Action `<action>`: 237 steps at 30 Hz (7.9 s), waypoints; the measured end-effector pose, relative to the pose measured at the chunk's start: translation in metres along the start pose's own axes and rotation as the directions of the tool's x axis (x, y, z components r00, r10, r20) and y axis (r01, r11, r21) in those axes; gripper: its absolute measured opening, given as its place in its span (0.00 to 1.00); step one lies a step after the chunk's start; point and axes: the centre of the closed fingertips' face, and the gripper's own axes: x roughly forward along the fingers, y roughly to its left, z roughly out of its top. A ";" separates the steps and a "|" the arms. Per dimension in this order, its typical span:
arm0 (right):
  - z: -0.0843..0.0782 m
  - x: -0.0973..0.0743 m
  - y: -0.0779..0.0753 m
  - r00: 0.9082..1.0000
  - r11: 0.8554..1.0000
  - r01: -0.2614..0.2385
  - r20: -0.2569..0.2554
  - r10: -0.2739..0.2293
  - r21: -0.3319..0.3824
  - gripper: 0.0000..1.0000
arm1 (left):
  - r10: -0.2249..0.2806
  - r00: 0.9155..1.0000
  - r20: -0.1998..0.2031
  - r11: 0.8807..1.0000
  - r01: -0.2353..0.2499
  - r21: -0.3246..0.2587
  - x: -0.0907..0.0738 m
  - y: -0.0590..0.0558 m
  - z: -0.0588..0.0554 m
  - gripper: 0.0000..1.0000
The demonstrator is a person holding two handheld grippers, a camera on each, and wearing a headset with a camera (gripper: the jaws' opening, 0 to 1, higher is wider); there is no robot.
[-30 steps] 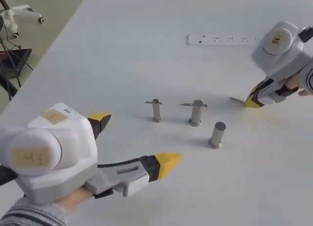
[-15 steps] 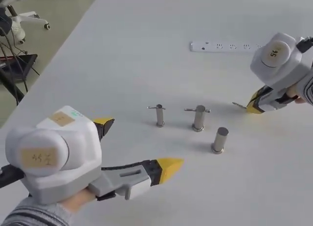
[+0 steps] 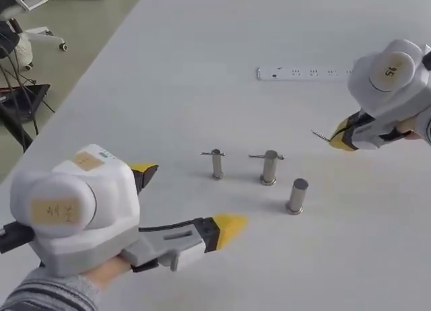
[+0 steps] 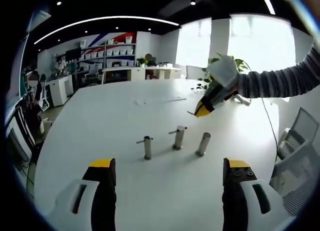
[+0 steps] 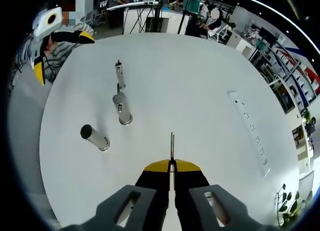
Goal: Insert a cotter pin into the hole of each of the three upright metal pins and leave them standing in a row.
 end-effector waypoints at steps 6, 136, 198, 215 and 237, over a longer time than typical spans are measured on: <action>0.027 -0.021 0.014 0.994 0.997 0.037 0.104 -0.031 -0.063 0.00 | -0.034 0.999 0.011 0.999 0.034 -0.021 0.002 -0.006 0.007 0.79; 0.073 -0.076 0.191 0.750 0.850 -0.509 0.553 0.363 0.132 0.00 | -0.526 0.839 0.139 0.820 0.544 -0.179 -0.005 -0.107 0.023 0.01; -0.023 -0.021 0.098 0.943 0.951 -0.295 0.131 0.305 -0.090 0.00 | -0.112 0.994 -0.014 0.989 0.113 0.092 0.125 -0.092 -0.023 0.22; -0.018 -0.019 0.097 0.946 0.946 -0.291 0.102 0.306 -0.140 0.00 | -0.100 0.994 -0.038 0.995 0.101 0.017 0.137 -0.089 -0.030 0.11; 0.000 -0.023 0.099 0.948 0.945 -0.290 0.090 0.306 -0.152 0.00 | -0.118 0.992 -0.054 0.990 0.122 0.076 0.136 -0.087 -0.033 0.10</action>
